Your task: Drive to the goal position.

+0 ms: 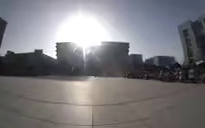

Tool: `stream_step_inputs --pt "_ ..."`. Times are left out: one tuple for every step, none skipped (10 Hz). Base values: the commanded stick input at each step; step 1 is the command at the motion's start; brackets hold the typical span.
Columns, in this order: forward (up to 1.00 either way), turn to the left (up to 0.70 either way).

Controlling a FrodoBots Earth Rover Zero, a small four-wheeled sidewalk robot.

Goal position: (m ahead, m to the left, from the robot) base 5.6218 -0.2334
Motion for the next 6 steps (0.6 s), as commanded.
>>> stream_step_inputs --pt "1.0 0.04" --pt "1.0 0.07" --pt "1.0 0.13" --pt "1.0 0.29" --pt "1.0 0.33" --pt "1.0 0.04"
